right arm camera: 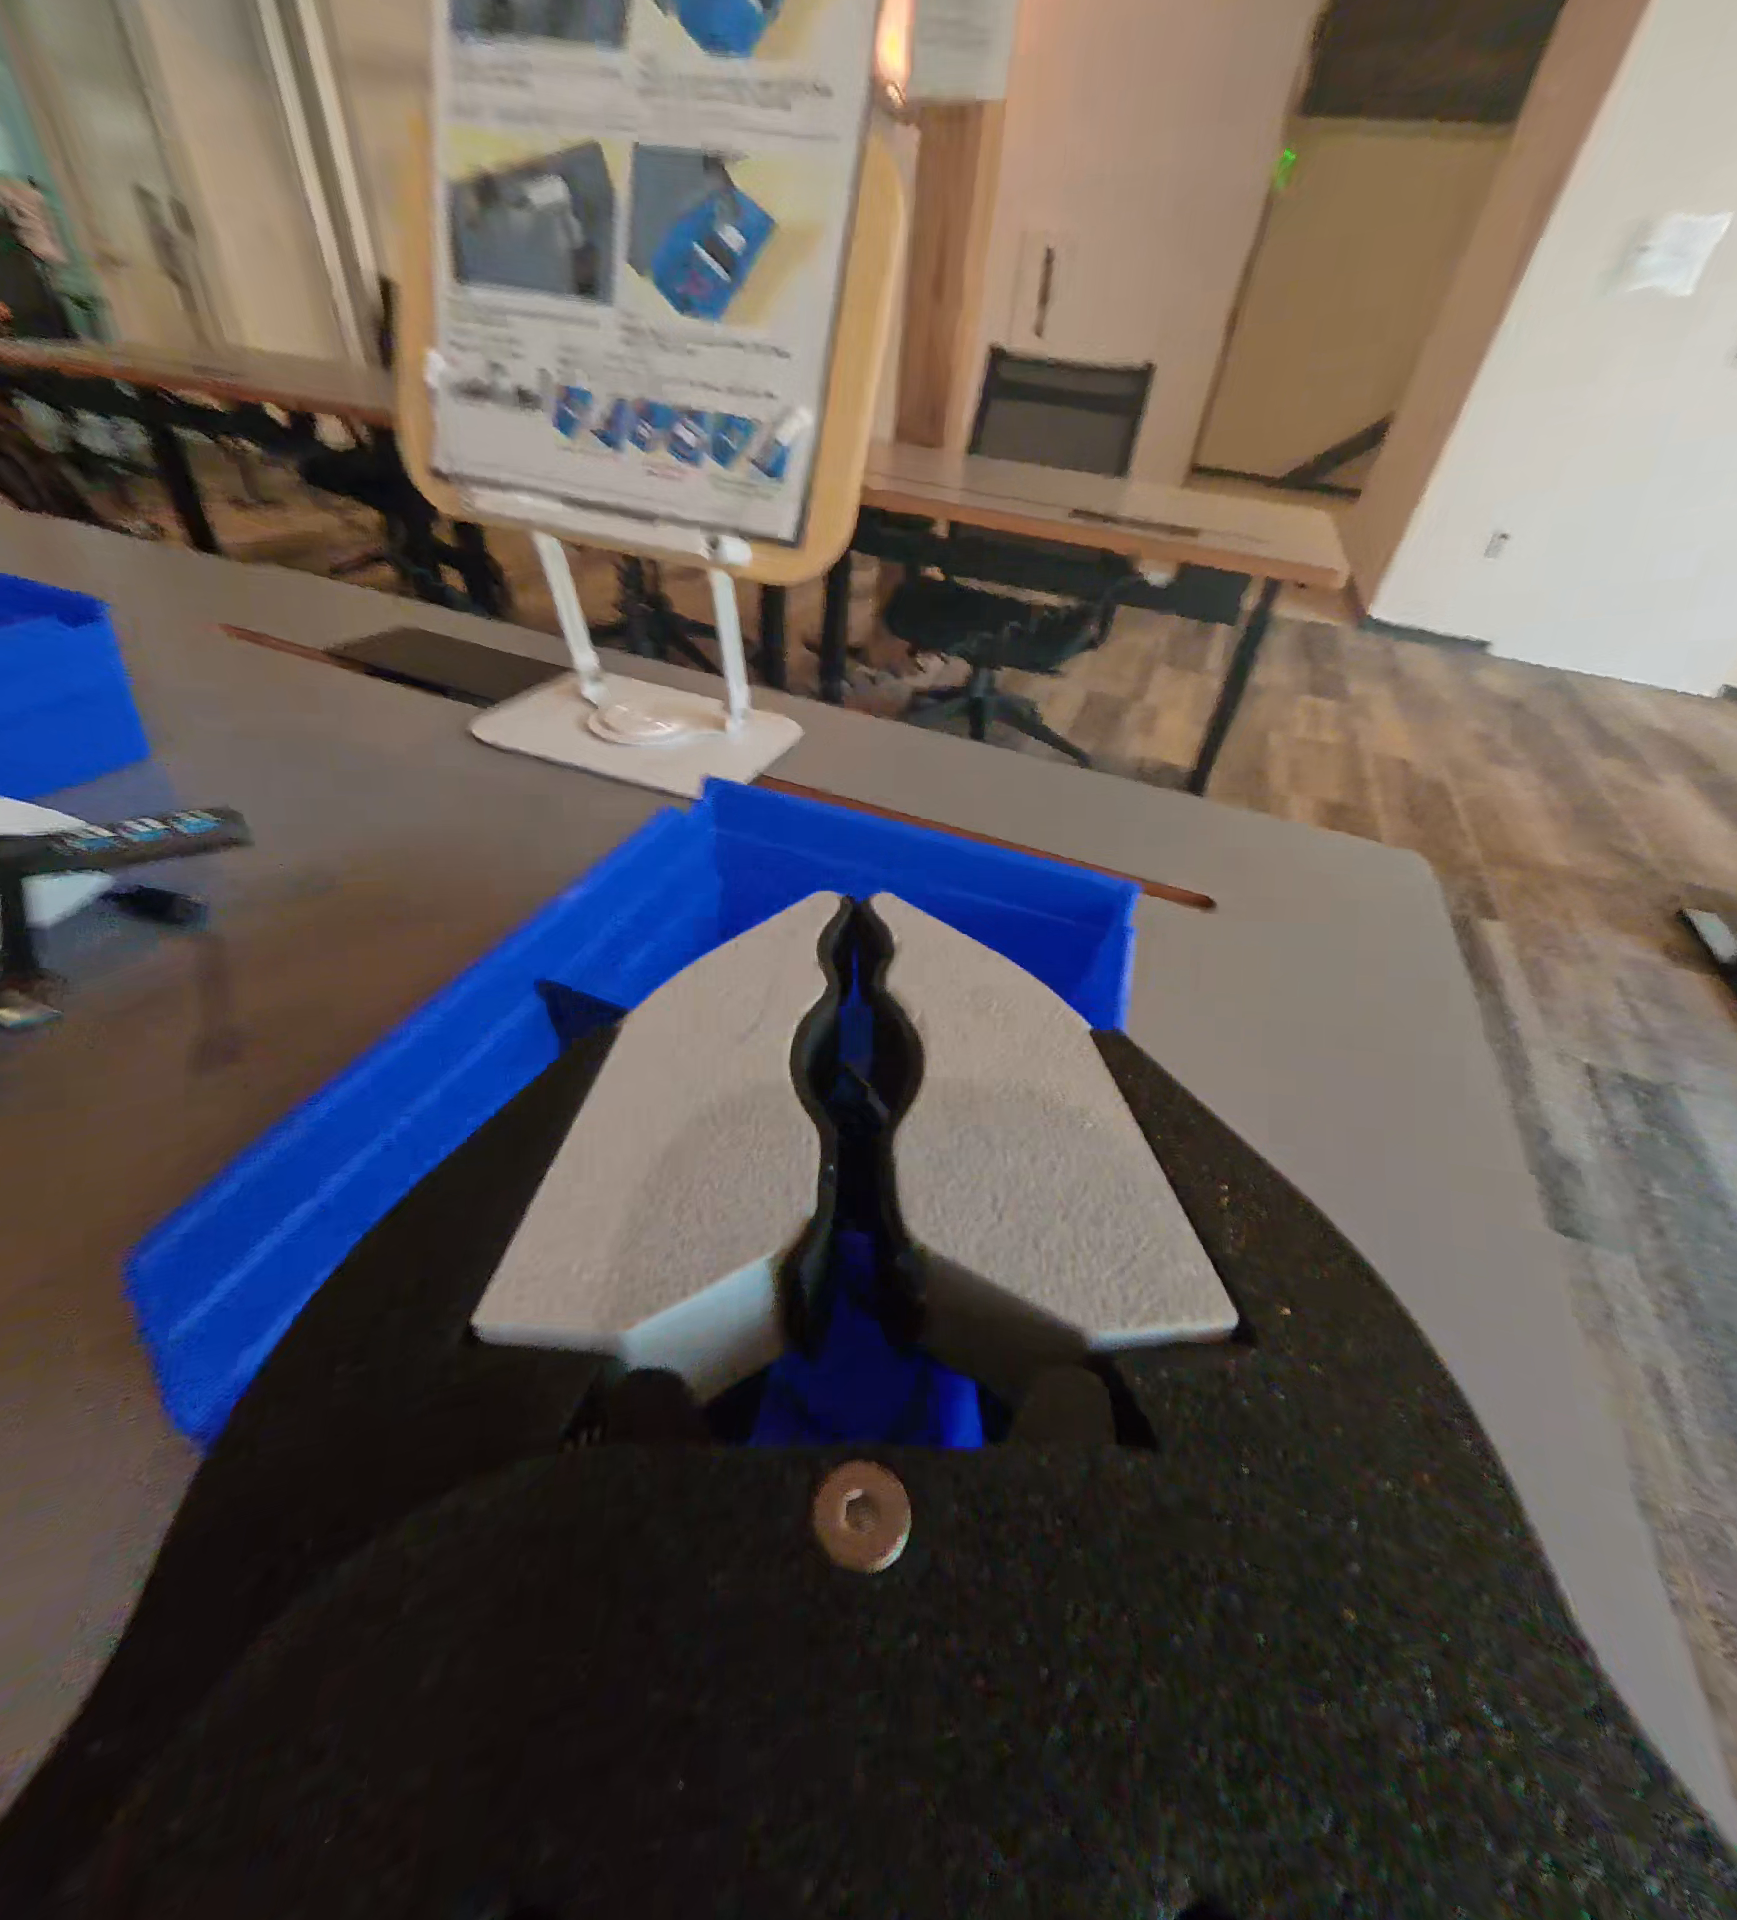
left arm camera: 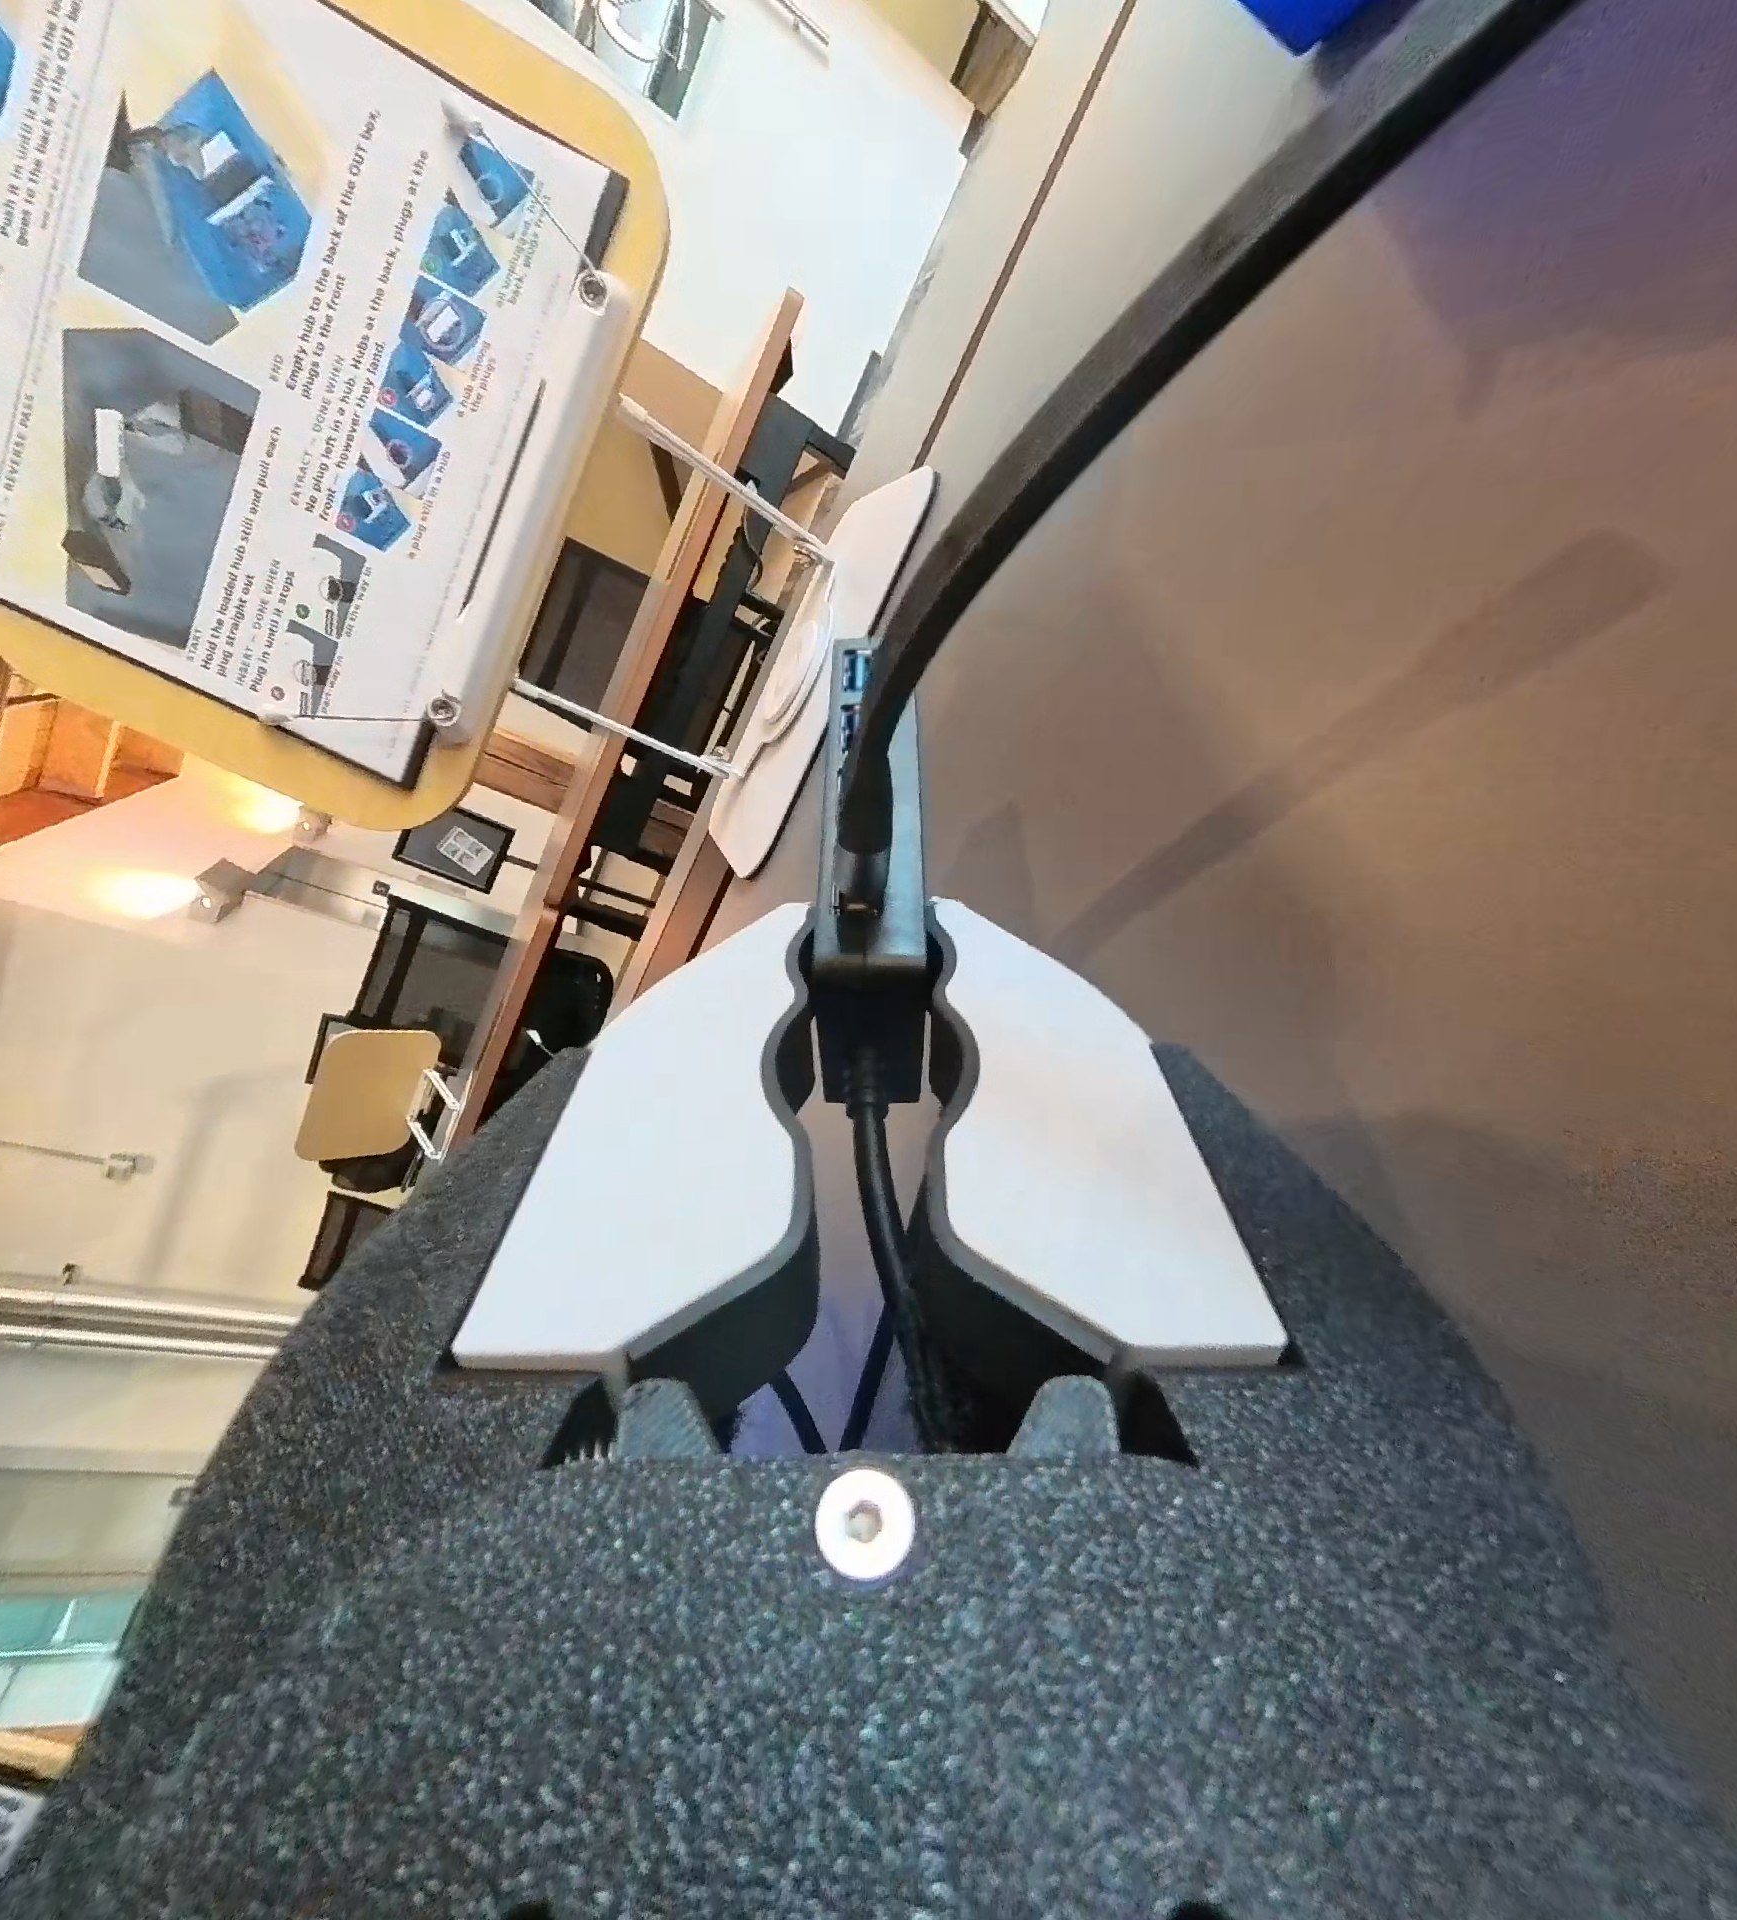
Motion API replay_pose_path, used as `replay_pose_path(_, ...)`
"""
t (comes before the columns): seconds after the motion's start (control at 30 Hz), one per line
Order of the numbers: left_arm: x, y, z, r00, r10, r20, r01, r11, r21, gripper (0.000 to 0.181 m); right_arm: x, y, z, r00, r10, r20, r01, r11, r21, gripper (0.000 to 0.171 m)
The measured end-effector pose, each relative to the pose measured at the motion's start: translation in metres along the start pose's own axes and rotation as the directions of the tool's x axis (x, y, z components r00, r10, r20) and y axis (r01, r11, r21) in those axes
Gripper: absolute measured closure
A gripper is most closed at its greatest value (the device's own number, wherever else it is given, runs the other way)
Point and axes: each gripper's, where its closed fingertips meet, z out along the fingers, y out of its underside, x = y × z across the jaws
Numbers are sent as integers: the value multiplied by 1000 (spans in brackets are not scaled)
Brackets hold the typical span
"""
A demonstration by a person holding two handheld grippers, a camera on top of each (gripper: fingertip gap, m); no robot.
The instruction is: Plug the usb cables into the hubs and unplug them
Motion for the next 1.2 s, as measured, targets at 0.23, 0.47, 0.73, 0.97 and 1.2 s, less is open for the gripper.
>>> replay_pose_path(0.23, 1, -1, 0, 1000, 25, 4, -25, 1000, 2, 164, 7, 62, -6, 993, -117, -5, 105, 908, -406, 148)
replay_pose_path(0.47, 1, -5, -2, 999, 41, 5, -41, 999, 15, 164, -12, 101, -6, 986, -125, 106, 164, 781, -603, 145)
replay_pose_path(0.73, 2, -7, -2, 999, 41, 1, -41, 999, 22, 164, -60, 102, 35, 773, -533, 343, 633, 615, -470, 138)
replay_pose_path(0.97, 6, -5, 0, 998, 59, -7, -59, 998, 9, 164, -88, 80, 68, 596, -754, 275, 802, 573, -168, 149)
replay_pose_path(1.2, 4, -7, -2, 999, 55, -2, -54, 998, 19, 164, -51, 85, 80, 679, -720, 144, 733, 650, -203, 126)
